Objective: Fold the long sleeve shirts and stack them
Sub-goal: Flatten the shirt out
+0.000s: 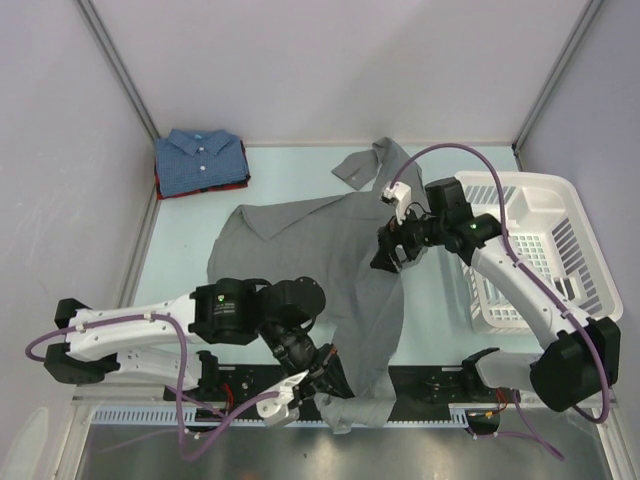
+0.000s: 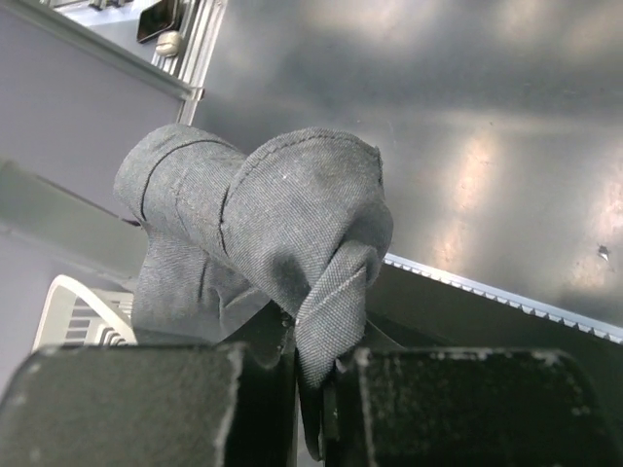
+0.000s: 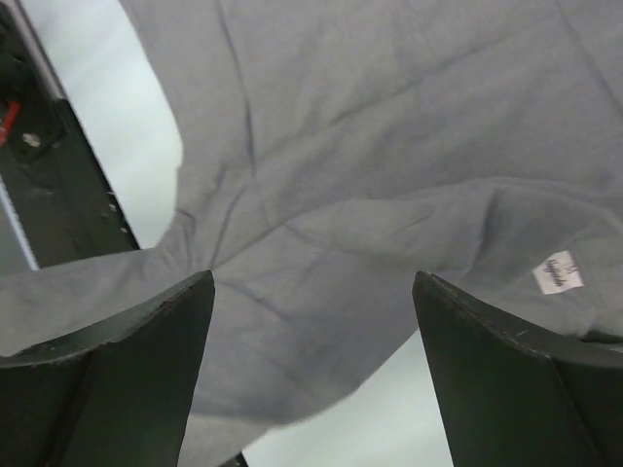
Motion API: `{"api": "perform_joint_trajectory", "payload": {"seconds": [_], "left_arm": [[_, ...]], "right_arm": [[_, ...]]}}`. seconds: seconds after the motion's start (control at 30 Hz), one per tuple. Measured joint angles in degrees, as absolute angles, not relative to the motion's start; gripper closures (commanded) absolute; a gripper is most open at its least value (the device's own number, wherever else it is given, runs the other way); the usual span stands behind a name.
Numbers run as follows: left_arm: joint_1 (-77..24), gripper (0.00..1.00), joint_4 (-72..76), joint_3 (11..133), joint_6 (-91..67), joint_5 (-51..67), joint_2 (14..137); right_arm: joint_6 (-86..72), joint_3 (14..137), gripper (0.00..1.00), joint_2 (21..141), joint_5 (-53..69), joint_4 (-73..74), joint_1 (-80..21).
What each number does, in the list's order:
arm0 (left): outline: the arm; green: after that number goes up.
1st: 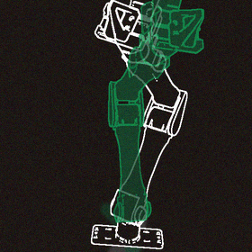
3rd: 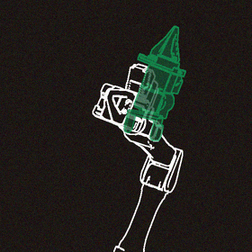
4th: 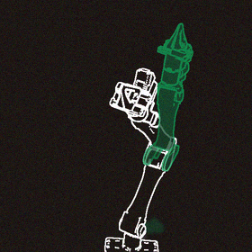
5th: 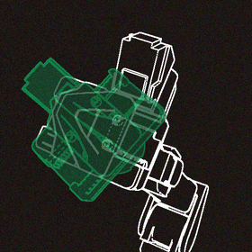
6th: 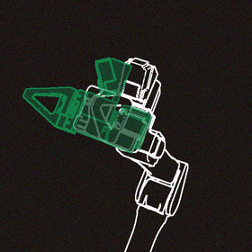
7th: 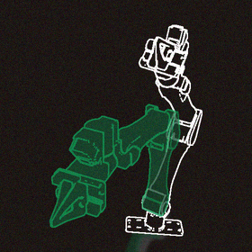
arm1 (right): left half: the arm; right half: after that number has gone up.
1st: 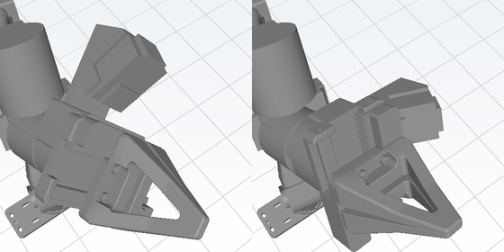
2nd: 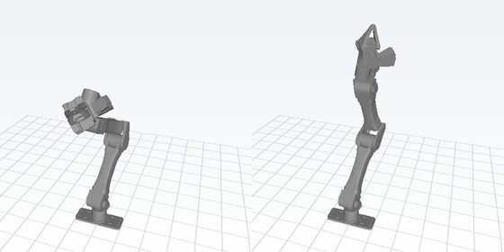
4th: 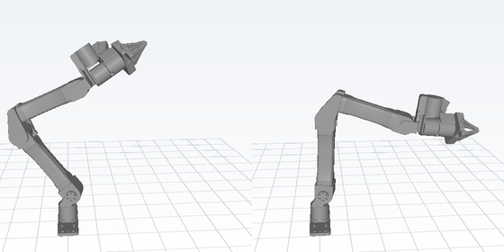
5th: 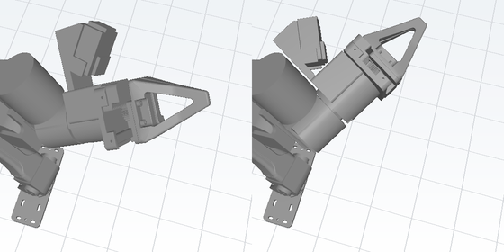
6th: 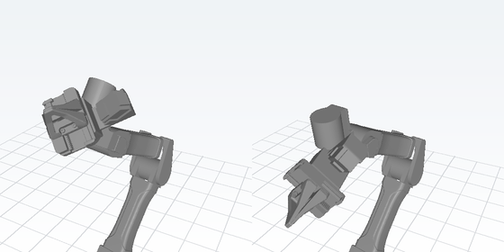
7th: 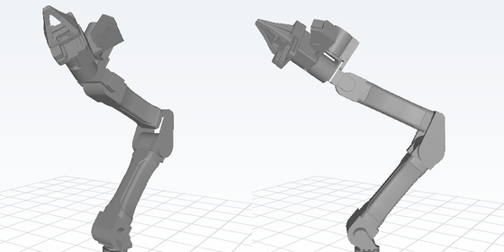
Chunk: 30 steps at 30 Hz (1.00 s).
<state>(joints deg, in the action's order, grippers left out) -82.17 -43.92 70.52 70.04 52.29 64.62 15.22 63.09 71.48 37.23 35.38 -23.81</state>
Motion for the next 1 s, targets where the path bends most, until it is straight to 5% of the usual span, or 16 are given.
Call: {"api": "perform_joint_trajectory", "payload": {"seconds": [0.53, 0.87, 1.0], "left_arm": [[-82.7, 0.93, -50.4, 65.6, 83.7, 48.7, 63.9], [-82.7, 0.93, -50.3, 64.3, 84.5, 47.7, 62.1], [-82.7, 0.94, -48.7, 61.6, 83.7, 46.7, 59.9]], "right_arm": [[18.0, 66.5, 0.11, 83.1, 25.2, 36.1, -24.5], [15.5, 65.6, 0.88, 86.7, 21.7, 41.6, -23.6], [14.9, 62.1, 0.97, 77.8, 23.4, 48.2, -22.3]]}}
